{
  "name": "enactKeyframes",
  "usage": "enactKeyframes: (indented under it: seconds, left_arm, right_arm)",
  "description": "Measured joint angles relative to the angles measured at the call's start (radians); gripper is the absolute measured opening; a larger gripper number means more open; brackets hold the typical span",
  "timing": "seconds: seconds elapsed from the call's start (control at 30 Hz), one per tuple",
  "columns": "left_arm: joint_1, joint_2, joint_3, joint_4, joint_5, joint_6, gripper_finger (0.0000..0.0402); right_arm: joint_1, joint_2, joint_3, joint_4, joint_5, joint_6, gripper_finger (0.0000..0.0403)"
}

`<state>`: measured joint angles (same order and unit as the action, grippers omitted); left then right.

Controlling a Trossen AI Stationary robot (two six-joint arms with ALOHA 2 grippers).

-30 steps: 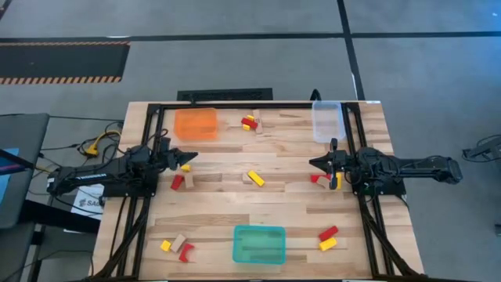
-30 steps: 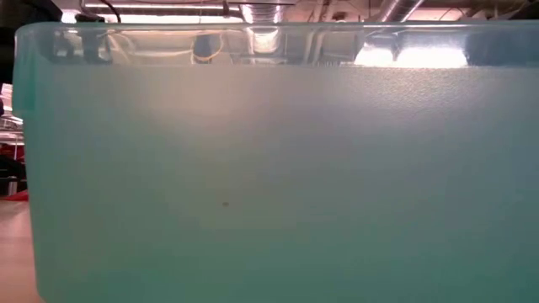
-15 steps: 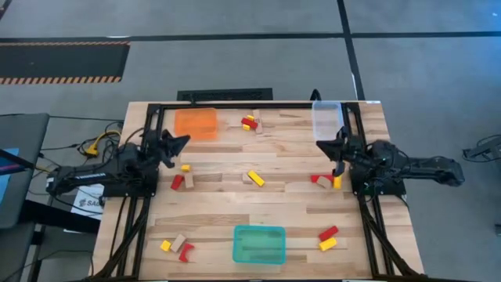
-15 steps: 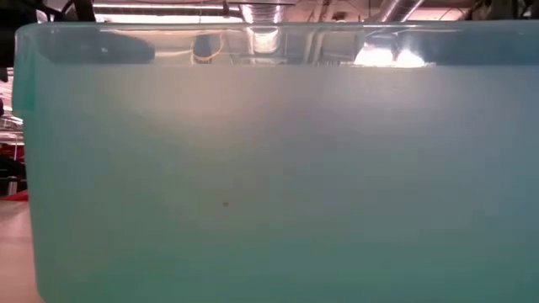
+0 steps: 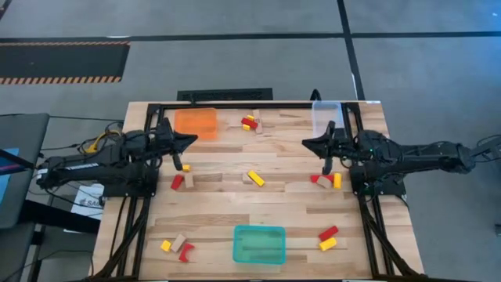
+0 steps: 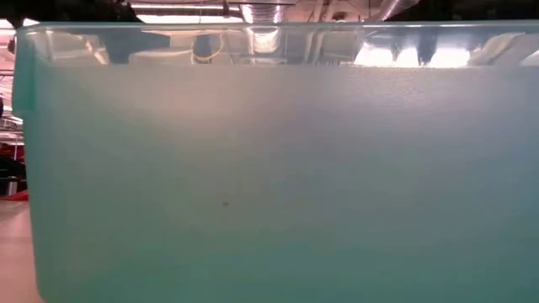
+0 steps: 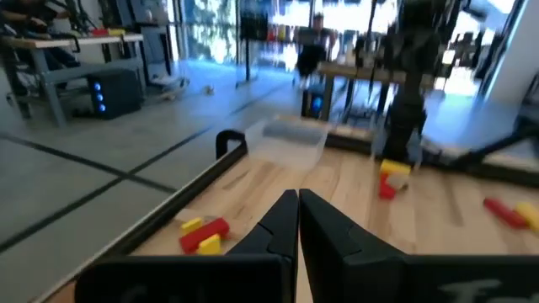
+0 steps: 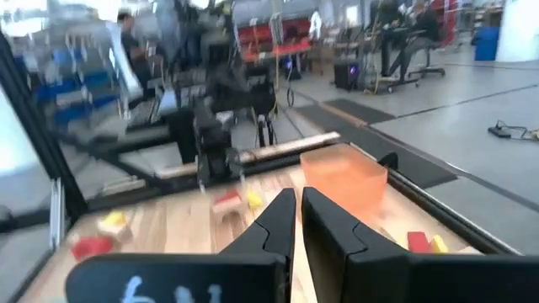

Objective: Sort & place blocks by color
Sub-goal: Put the brown block into the transparent bin

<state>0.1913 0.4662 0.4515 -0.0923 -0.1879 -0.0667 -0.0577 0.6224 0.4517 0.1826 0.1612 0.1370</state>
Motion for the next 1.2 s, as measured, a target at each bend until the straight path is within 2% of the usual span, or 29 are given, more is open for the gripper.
enactKeyframes:
  seconds: [0.13,0.23,0.37,0.53,0.67,0.83,1.0,1.2]
  left_arm:
    - [0.0,0.072,0.123,-0.094,0.004,0.048,0.0]
    - [0.0,0.122,0.201,-0.135,-0.003,0.078,0.0005]
    - [0.0,0.178,0.275,-0.173,-0.01,0.082,0.0043]
    - [-0.002,0.223,0.296,-0.181,-0.01,0.029,0.0133]
    - [-0.002,0.26,0.296,-0.187,-0.01,-0.064,0.0205]
    - [-0.002,0.307,0.296,-0.181,-0.01,-0.147,0.0265]
    - [-0.002,0.327,0.296,-0.181,0.0,-0.183,0.0291]
    - [-0.002,0.326,0.296,-0.178,0.0,-0.232,0.0296]
  right_arm:
    - [0.022,0.075,0.068,0.046,0.0,0.0,0.0052]
    - [0.025,0.127,0.138,-0.035,-0.009,0.014,0.0052]
    - [0.049,0.207,0.282,-0.355,-0.021,0.057,0.0053]
    - [0.061,0.342,0.468,-0.856,-0.016,0.259,0.0076]
    - [0.047,0.455,0.552,-1.165,-0.033,0.431,0.0127]
    - [0.025,0.567,0.556,-1.345,-0.086,0.476,0.0227]
    - [-0.009,0.65,0.523,-1.436,-0.152,0.466,0.0309]
    - [-0.047,0.719,0.481,-1.435,-0.192,0.465,0.0336]
